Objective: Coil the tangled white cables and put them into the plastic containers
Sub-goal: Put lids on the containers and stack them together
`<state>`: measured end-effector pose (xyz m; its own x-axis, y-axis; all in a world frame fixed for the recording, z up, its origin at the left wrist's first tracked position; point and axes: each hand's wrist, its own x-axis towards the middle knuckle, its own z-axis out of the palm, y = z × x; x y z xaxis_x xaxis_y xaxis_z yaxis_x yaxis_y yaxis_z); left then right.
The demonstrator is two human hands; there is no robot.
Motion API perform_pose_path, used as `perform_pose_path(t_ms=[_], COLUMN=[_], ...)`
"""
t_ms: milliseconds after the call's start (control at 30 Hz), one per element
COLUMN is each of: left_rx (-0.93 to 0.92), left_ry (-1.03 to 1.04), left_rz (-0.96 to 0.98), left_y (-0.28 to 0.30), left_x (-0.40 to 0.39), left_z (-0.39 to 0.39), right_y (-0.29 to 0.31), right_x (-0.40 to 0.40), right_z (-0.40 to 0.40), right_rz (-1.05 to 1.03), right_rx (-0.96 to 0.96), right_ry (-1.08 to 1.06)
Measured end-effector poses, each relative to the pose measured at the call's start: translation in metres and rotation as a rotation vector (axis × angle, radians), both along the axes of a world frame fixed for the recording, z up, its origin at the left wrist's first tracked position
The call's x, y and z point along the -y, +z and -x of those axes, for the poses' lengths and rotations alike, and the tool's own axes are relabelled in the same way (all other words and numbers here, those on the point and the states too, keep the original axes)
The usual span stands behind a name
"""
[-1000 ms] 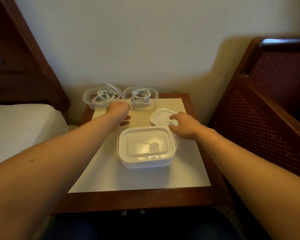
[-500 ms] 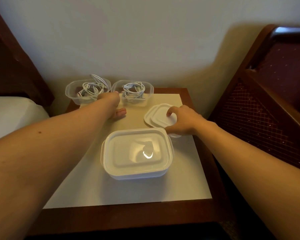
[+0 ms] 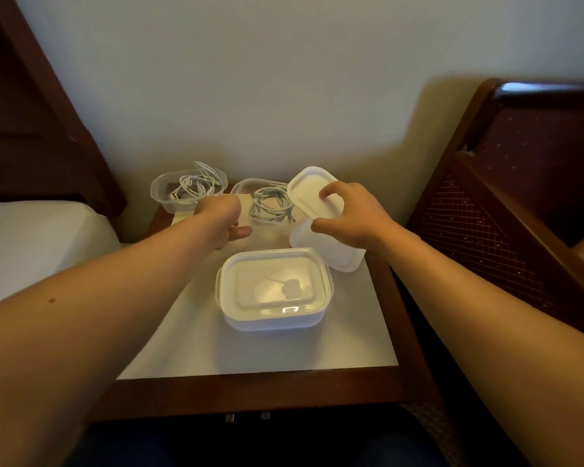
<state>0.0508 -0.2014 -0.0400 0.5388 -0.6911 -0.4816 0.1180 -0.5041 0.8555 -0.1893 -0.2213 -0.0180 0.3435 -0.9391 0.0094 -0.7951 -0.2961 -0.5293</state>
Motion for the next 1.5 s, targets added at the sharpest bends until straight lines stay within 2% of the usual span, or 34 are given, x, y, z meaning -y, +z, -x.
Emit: perform_pose_path(t_ms=[233, 433, 800, 900, 1100, 1267, 1500], left_rx=[0.12, 0.128, 0.086, 0.07, 0.187, 0.212, 0.506], left_ry=[-0.097, -0.139, -0.084, -0.108, -0.092, -0.139, -0.192], left_rz=[0.064, 0.012, 0.042, -0.001, -0.021, 0.002, 0.087], left_y=[0.061, 0.074, 0.057, 0.054, 0.053, 0.052, 0.036], left_x=[-0.07, -0.132, -0.188, -0.196, -0.19, -0.181, -0.181], left_z=[0.01, 0.016, 0.048, 0.054, 0.043, 0.04, 0.04], right_y=[0.058, 0.077, 0.066, 0.065, 0.067, 0.071, 0.073], right_x=[-0.048, -0.098, -0.14, -0.138, -0.127, -0.116, -0.106], right_z=[-0.004, 0.003, -0.008, -0.011, -0.014, -0.019, -0.02], right_rz=[0.049, -0.039, -0.078, -0.068, -0.072, -0.098, -0.139], right_rx=[0.049, 0.16, 0.028, -0.045, -0.122, -0.183, -0.285], right_ry=[0.098, 0.204, 0.31, 0.34, 0.397, 0.467, 0.515])
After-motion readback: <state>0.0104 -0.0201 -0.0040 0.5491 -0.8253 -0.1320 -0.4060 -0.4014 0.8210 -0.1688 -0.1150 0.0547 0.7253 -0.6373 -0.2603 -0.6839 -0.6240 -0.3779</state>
